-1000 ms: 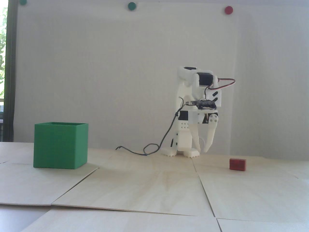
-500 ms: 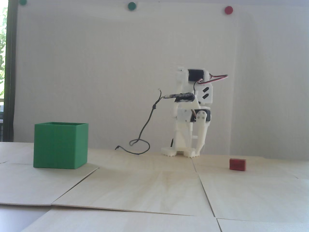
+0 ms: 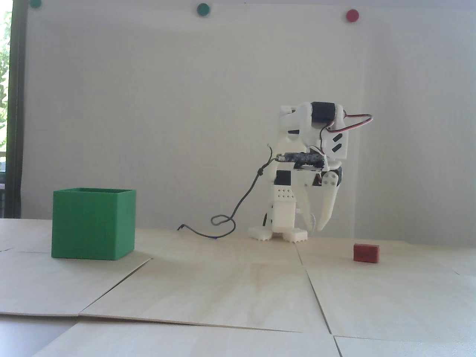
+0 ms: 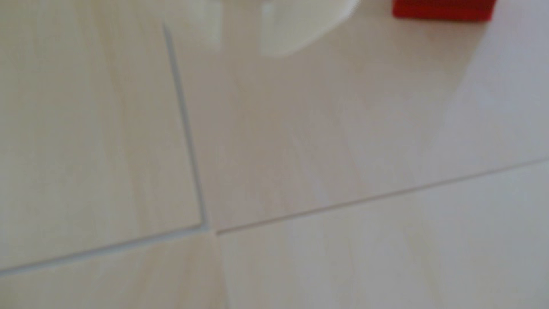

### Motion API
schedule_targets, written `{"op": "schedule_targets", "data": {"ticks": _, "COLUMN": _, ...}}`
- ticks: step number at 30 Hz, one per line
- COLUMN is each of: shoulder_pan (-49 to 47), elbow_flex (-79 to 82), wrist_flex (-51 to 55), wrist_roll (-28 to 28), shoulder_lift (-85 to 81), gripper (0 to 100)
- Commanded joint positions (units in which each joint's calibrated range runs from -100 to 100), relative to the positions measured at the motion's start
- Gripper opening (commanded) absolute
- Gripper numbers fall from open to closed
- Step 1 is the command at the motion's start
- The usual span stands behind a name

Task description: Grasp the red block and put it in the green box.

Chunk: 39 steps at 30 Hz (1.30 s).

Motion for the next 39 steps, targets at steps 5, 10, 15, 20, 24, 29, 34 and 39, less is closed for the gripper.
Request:
{"op": "schedule_targets", "data": {"ticks": 5, "shoulder_pan": -7.83, "elbow_flex": 10.18, "wrist_flex": -0.21, "wrist_roll": -0.15, "shoulder_lift": -18.70, "gripper": 2}}
{"op": "schedule_targets", "data": {"ticks": 10, "shoulder_pan": -11.29, "elbow_flex": 35.11, "wrist_flex": -15.21, "wrist_roll": -0.36, "shoulder_lift": -33.15, "gripper": 2}}
{"op": "schedule_targets", "data": {"ticks": 15, "shoulder_pan": -10.32, "elbow_flex": 49.49, "wrist_flex": -28.20, "wrist_roll": -0.05, "shoulder_lift": -41.29, "gripper": 2}}
{"op": "schedule_targets", "data": {"ticks": 20, "shoulder_pan": -8.15, "elbow_flex": 52.86, "wrist_flex": -28.87, "wrist_roll": 0.21, "shoulder_lift": -41.29, "gripper": 3}}
{"op": "schedule_targets", "data": {"ticks": 24, "shoulder_pan": -9.19, "elbow_flex": 53.04, "wrist_flex": -28.20, "wrist_roll": 0.21, "shoulder_lift": -41.29, "gripper": 2}}
{"op": "schedule_targets", "data": {"ticks": 29, "shoulder_pan": -9.19, "elbow_flex": 53.75, "wrist_flex": -28.96, "wrist_roll": 1.25, "shoulder_lift": -40.81, "gripper": 3}}
{"op": "schedule_targets", "data": {"ticks": 34, "shoulder_pan": -7.26, "elbow_flex": 53.39, "wrist_flex": -28.87, "wrist_roll": 3.59, "shoulder_lift": -35.21, "gripper": 2}}
{"op": "schedule_targets", "data": {"ticks": 39, "shoulder_pan": -10.56, "elbow_flex": 48.78, "wrist_flex": -28.28, "wrist_roll": 3.65, "shoulder_lift": -32.28, "gripper": 2}}
